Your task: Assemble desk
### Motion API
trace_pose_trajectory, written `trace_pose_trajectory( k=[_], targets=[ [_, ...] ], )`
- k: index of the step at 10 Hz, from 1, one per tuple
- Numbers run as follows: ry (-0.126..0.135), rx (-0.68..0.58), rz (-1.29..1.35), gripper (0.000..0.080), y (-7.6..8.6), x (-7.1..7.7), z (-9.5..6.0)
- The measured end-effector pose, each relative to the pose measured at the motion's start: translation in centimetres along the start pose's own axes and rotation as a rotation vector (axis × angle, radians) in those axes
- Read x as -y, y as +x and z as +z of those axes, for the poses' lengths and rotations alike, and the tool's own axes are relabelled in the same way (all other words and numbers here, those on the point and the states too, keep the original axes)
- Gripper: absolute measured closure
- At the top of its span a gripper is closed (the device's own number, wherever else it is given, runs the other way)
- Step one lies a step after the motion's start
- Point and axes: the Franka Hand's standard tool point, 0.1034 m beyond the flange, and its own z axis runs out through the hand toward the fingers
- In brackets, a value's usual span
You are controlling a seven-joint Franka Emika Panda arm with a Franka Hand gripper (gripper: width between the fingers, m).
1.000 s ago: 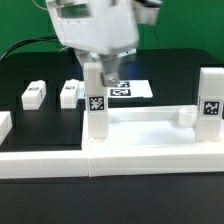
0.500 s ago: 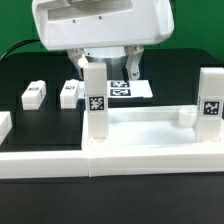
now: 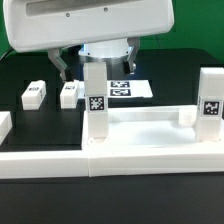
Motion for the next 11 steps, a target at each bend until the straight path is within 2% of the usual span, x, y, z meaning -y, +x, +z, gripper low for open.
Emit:
trace_pose_trajectory(
  k=[1, 2, 3, 4, 5, 8, 11],
  targets=[
    [0.000, 0.000, 0.009, 0.0278, 0.0, 0.0, 0.0],
    [0.001, 0.000, 0.027, 0.0278, 0.0, 0.0, 0.0],
    [0.001, 0.000, 0.106, 0.0439, 0.0, 0.0, 0.0],
    [-0.004, -0.001, 0.172, 0.0439, 0.0, -0.3, 0.0],
    [-0.005, -0.004, 0.247, 0.0502, 0.1, -0.4, 0.0],
    [-0.010, -0.043, 0.622, 0.0502, 0.4, -1.2, 0.0],
    [0.016, -0.047, 1.133, 0.0502, 0.0, -1.9, 0.0]
  ],
)
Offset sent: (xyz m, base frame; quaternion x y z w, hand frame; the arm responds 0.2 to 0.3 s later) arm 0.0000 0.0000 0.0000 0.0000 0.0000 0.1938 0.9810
